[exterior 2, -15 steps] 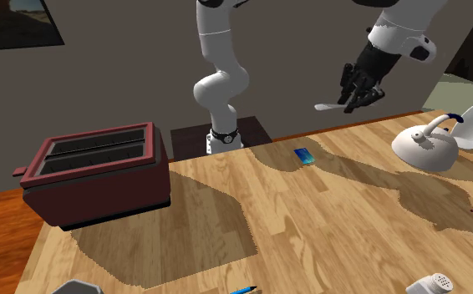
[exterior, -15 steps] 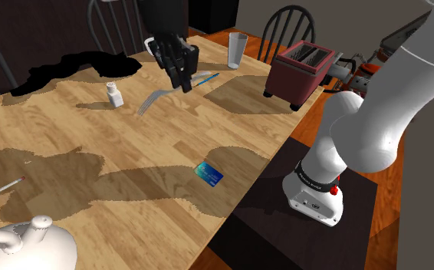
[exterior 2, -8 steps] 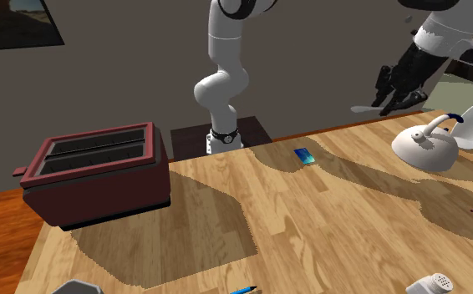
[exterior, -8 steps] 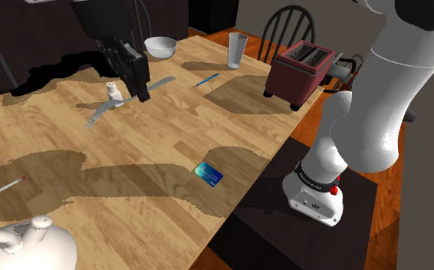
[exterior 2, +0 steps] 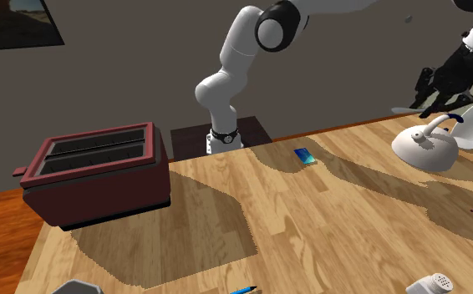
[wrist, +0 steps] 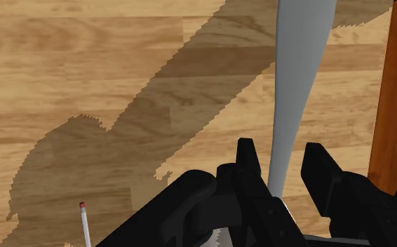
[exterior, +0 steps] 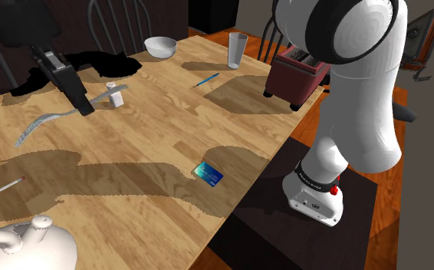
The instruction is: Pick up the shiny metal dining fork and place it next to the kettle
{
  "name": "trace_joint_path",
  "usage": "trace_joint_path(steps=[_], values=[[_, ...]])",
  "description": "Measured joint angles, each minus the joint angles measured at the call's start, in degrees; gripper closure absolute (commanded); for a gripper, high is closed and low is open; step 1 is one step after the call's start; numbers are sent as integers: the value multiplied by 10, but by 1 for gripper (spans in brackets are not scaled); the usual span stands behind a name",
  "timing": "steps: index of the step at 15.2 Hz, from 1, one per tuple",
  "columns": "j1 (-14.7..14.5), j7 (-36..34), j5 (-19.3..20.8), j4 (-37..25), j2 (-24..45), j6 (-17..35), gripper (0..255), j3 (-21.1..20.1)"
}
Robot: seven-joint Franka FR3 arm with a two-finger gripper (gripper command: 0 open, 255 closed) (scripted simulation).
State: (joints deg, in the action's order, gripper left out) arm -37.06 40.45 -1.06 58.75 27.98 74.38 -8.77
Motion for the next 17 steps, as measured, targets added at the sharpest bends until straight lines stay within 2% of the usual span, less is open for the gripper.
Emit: trace_joint_path(steps=[17], values=[[4,6,-2,161,-23,139,255,1]])
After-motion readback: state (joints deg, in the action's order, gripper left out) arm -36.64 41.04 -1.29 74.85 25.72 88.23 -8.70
